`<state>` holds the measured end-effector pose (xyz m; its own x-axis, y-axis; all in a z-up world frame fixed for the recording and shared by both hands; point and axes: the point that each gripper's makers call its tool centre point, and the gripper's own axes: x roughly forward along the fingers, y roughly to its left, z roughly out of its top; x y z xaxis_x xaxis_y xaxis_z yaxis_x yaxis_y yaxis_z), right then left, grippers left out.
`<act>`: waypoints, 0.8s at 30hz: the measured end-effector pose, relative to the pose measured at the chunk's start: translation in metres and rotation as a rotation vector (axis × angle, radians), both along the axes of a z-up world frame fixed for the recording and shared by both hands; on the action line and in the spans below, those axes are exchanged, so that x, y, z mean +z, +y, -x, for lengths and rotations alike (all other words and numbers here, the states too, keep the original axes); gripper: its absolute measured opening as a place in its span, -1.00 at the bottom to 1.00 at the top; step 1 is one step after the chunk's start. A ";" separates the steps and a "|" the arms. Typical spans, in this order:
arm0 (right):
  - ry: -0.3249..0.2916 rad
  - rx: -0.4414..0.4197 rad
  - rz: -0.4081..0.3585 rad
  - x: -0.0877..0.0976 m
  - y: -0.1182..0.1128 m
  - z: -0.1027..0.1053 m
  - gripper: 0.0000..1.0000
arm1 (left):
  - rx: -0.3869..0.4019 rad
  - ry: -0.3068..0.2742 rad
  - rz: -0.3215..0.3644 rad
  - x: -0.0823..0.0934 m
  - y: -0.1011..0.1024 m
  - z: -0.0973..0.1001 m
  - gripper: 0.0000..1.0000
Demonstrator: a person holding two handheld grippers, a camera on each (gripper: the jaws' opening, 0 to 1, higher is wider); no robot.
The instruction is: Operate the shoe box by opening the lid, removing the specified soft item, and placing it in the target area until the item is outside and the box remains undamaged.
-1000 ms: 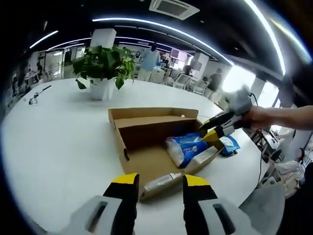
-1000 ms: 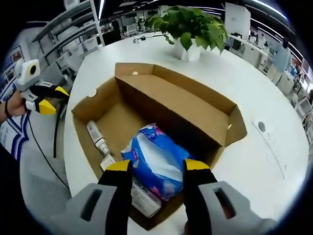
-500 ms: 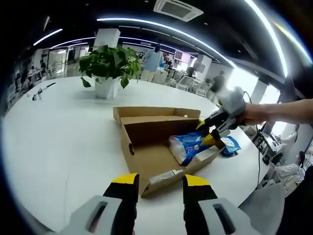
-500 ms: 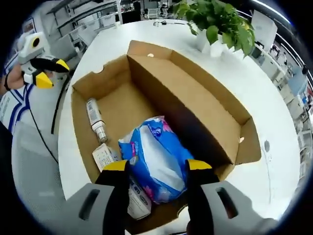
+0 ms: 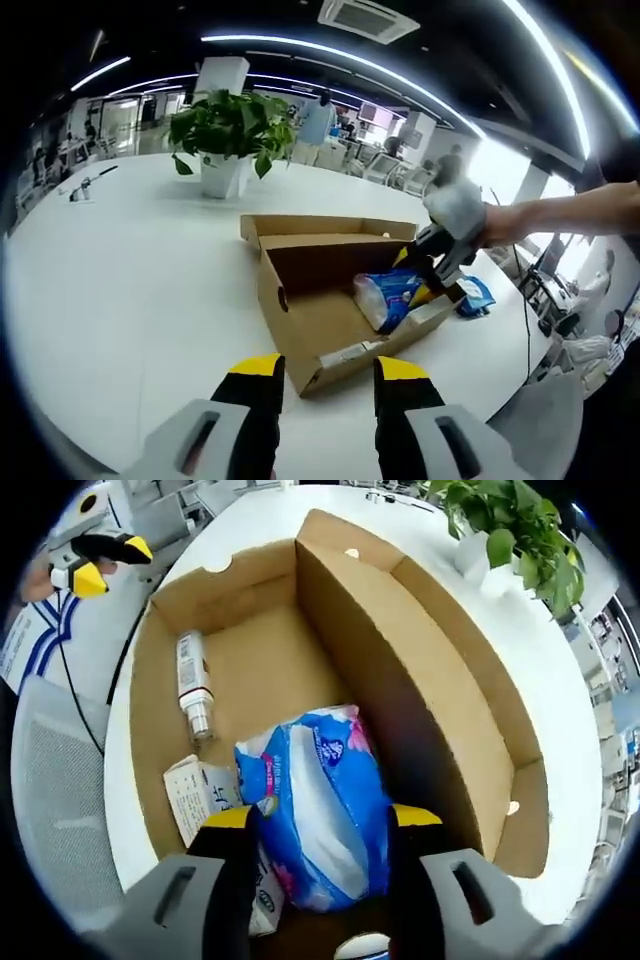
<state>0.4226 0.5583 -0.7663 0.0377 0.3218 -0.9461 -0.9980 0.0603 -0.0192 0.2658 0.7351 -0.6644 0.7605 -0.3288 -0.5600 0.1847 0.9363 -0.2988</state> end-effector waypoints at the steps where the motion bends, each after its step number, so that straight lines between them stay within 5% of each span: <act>1: 0.002 0.007 0.008 -0.001 0.001 0.001 0.00 | -0.002 0.001 -0.001 0.000 0.000 0.000 -0.28; 24: 0.027 0.026 0.057 -0.017 0.009 0.019 0.19 | -0.036 0.004 -0.002 -0.002 -0.008 -0.005 -0.30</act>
